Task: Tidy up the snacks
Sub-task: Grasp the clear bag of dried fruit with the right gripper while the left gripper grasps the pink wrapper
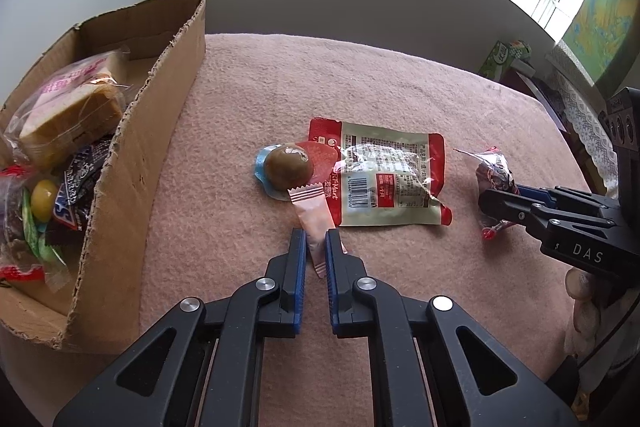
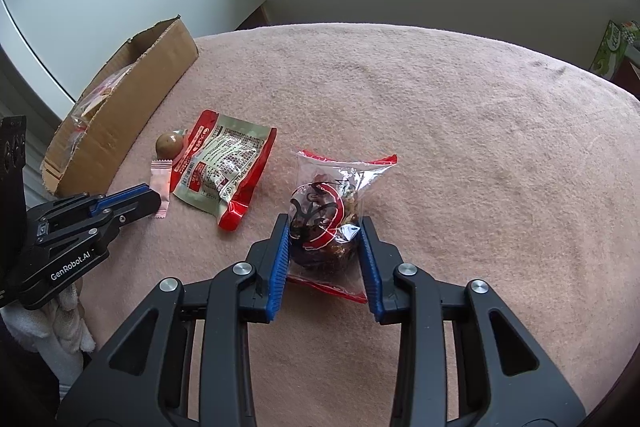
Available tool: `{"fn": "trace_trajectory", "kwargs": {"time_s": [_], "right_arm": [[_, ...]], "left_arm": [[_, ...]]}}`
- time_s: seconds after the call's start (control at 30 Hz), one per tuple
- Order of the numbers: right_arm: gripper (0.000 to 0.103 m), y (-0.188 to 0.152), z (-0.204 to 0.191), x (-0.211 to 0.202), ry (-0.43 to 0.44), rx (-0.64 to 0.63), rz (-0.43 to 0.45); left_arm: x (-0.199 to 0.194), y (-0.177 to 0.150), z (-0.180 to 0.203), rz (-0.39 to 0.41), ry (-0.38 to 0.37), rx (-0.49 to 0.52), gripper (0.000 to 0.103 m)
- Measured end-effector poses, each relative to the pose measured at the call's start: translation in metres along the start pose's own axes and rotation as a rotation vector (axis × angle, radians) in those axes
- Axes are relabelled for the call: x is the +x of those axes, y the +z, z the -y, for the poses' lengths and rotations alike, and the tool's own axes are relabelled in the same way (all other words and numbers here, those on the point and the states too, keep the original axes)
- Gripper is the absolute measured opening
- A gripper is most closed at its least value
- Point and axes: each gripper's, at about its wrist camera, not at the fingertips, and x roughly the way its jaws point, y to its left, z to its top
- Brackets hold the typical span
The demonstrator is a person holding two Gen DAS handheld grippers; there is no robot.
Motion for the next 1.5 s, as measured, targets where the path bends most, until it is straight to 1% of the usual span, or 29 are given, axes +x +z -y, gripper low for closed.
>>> {"fn": "trace_trajectory", "kwargs": {"time_s": [0.07, 0.13, 0.2, 0.27, 0.3, 0.43, 0.5, 0.57, 0.6, 0.8, 1.03, 1.1, 1.23, 1.33, 1.5], "right_arm": [[0.034, 0.000, 0.000, 0.000, 0.000, 0.002, -0.001], [0.034, 0.001, -0.002, 0.001, -0.002, 0.000, 0.000], [0.034, 0.001, -0.002, 0.001, -0.001, 0.000, 0.000], [0.034, 0.000, -0.002, 0.001, 0.000, 0.001, -0.001], [0.034, 0.001, -0.001, 0.001, 0.002, 0.002, -0.001], [0.034, 0.001, 0.000, 0.001, 0.005, 0.008, -0.001], [0.034, 0.001, 0.001, 0.001, 0.006, 0.009, 0.001], [0.034, 0.000, 0.001, 0.000, 0.006, 0.010, 0.003], [0.034, -0.001, 0.001, -0.001, 0.003, 0.008, 0.006], [0.034, -0.002, 0.000, -0.007, 0.003, 0.008, 0.018], [0.034, 0.001, -0.008, -0.019, -0.003, -0.014, 0.037], [0.034, 0.002, -0.012, -0.021, -0.006, -0.025, 0.038], [0.034, 0.002, -0.013, -0.023, -0.009, -0.023, 0.040], [0.034, 0.000, -0.013, -0.022, -0.008, -0.025, 0.034], [0.034, -0.001, -0.008, -0.023, -0.006, -0.016, 0.033]], "left_arm": [[0.001, 0.002, 0.000, -0.007, -0.005, -0.009, 0.008], [0.003, 0.004, 0.002, -0.015, -0.004, -0.009, 0.013], [0.005, 0.006, 0.005, -0.019, -0.015, -0.011, 0.023], [0.007, 0.007, 0.012, -0.016, 0.004, 0.011, 0.027], [0.009, 0.007, 0.016, -0.011, 0.021, 0.027, 0.027], [0.015, 0.006, 0.029, 0.017, 0.097, 0.103, 0.027], [0.016, 0.006, 0.031, 0.035, 0.135, 0.124, 0.015], [0.015, 0.006, 0.029, 0.035, 0.128, 0.116, 0.013], [0.014, 0.006, 0.027, 0.034, 0.125, 0.110, 0.005], [0.002, 0.001, 0.013, 0.027, 0.060, 0.054, 0.005], [-0.015, -0.005, 0.011, 0.057, 0.032, 0.050, 0.004], [-0.012, -0.002, 0.014, 0.048, 0.032, 0.058, 0.004], [0.006, 0.001, 0.017, 0.027, 0.037, 0.049, 0.004], [0.009, 0.006, 0.014, 0.033, 0.043, 0.014, 0.009], [0.013, 0.009, 0.016, 0.045, 0.033, 0.028, 0.008]]}}
